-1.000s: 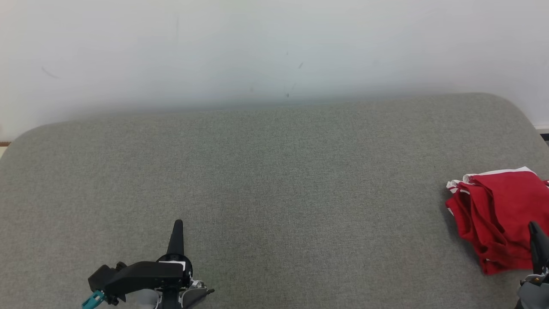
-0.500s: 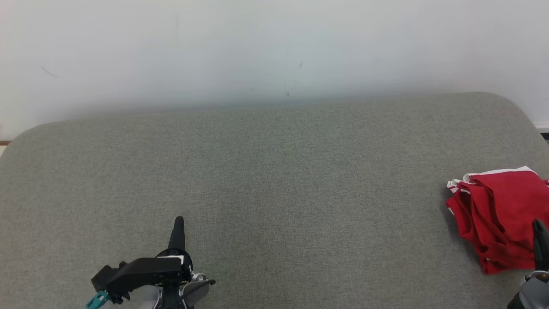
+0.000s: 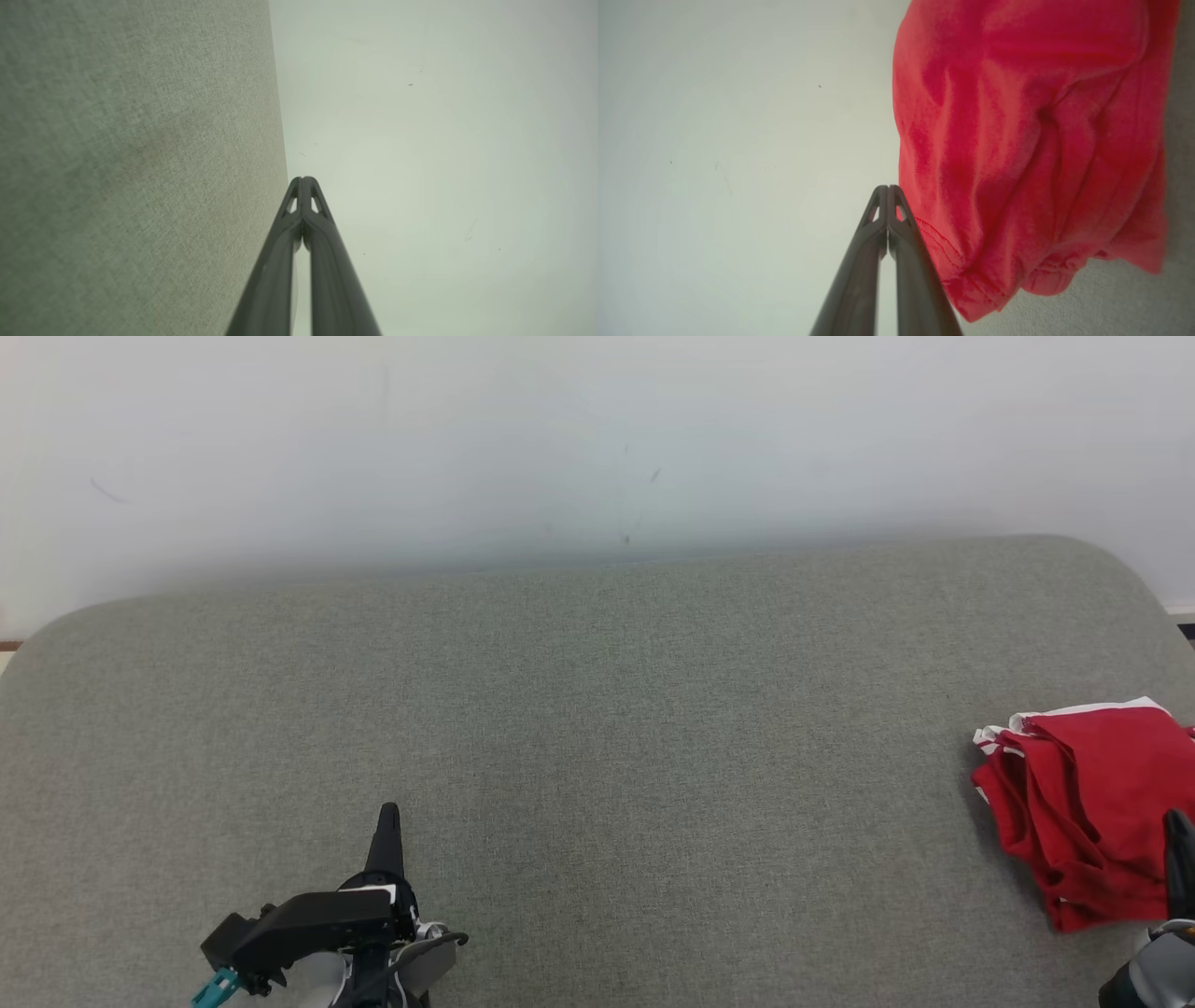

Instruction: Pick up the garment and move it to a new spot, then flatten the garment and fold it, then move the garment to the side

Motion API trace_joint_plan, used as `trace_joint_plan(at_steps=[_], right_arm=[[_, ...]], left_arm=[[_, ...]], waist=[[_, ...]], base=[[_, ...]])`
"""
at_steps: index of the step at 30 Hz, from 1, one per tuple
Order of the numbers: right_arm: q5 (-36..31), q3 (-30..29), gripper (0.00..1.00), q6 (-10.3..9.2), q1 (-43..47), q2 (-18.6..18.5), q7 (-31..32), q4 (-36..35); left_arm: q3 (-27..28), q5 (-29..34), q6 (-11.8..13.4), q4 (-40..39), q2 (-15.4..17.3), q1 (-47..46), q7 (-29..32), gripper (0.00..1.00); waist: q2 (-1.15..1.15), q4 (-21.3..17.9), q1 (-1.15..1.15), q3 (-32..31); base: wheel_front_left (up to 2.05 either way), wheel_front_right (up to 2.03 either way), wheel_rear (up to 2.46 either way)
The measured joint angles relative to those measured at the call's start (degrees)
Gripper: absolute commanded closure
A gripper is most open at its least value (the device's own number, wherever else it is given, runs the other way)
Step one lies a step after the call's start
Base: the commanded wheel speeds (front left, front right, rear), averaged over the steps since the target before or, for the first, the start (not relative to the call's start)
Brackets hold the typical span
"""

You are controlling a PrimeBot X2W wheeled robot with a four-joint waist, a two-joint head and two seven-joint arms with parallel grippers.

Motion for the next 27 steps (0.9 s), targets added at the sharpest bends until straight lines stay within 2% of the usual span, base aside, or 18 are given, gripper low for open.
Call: trace_joint_plan(at_steps=[27], right_arm=[[-0.14,-0.48,1.0,0.0,-0.12,0.11,0.3,0.0]], left_arm=[[0.0,-0.01,0.0,0.0,-0.01,-0.01,0.0,1.0]], waist=[[0.0,0.0,0.0,0.0]], base=[[0.0,0.0,0.0]])
